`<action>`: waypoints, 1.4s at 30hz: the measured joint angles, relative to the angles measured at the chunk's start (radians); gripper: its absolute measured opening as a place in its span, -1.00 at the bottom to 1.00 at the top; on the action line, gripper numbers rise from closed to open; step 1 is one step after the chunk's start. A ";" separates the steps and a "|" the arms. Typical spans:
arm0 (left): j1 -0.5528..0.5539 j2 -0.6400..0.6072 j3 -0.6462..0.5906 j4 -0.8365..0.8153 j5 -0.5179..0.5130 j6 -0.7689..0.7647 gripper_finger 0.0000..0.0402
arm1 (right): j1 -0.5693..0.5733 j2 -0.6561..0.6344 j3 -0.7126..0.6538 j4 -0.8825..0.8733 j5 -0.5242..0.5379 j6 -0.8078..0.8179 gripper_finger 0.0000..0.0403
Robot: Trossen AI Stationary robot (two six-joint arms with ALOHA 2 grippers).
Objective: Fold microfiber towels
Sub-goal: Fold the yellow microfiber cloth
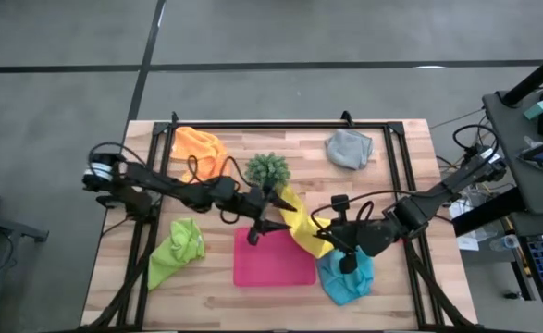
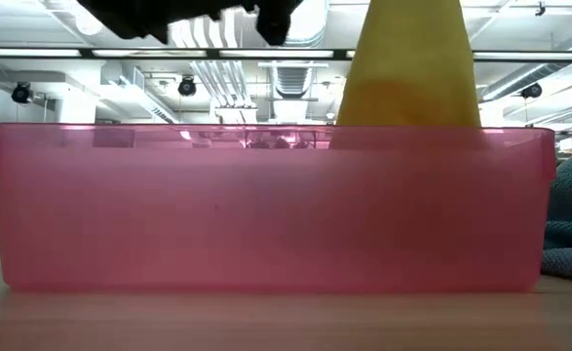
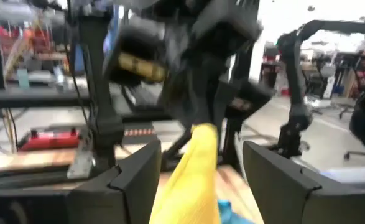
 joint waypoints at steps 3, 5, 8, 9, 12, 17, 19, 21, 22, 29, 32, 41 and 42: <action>0.001 0.068 0.056 0.002 0.030 0.000 0.05 | 0.000 0.000 -0.007 -0.001 0.000 0.000 -0.96; 0.001 0.107 0.092 0.005 0.078 -0.008 0.05 | 0.000 0.000 -0.009 0.001 0.000 0.004 -0.96; 0.000 0.161 0.134 0.003 0.116 -0.024 0.05 | 0.000 0.000 -0.011 0.001 0.000 0.016 -0.96; 0.000 0.175 0.142 0.001 0.117 -0.024 0.05 | 0.000 0.000 -0.012 0.000 0.000 0.016 -0.96; 0.001 0.204 0.164 0.005 0.126 -0.026 0.05 | 0.000 0.000 -0.012 0.000 0.000 0.018 -0.96; 0.001 0.241 0.176 0.002 0.133 -0.076 0.03 | 0.000 0.000 -0.013 0.001 0.000 0.018 -0.96; 0.001 0.250 0.181 0.003 0.133 -0.076 -0.01 | -0.001 0.000 -0.013 0.001 0.000 0.017 -0.96; 0.000 0.250 0.183 0.003 0.133 -0.076 -0.08 | -0.001 0.000 -0.013 0.001 0.000 0.017 -0.96; 0.000 0.250 0.184 0.005 0.133 -0.075 -0.13 | -0.001 0.000 -0.013 0.001 0.000 0.016 -0.96; 0.000 0.241 0.184 0.006 0.133 -0.013 -0.69 | -0.001 0.000 -0.013 0.001 0.000 0.017 -0.96; 0.000 0.241 0.184 0.002 0.132 0.000 -0.95 | -0.001 -0.001 -0.013 0.000 0.000 0.029 -0.92; -0.003 0.220 0.178 0.001 0.127 0.038 -1.00 | -0.001 -0.054 -0.013 -0.006 0.008 0.071 -0.47; -0.003 0.211 0.176 -0.002 0.127 0.039 -1.00 | -0.001 -0.067 -0.013 -0.012 0.009 0.080 -0.41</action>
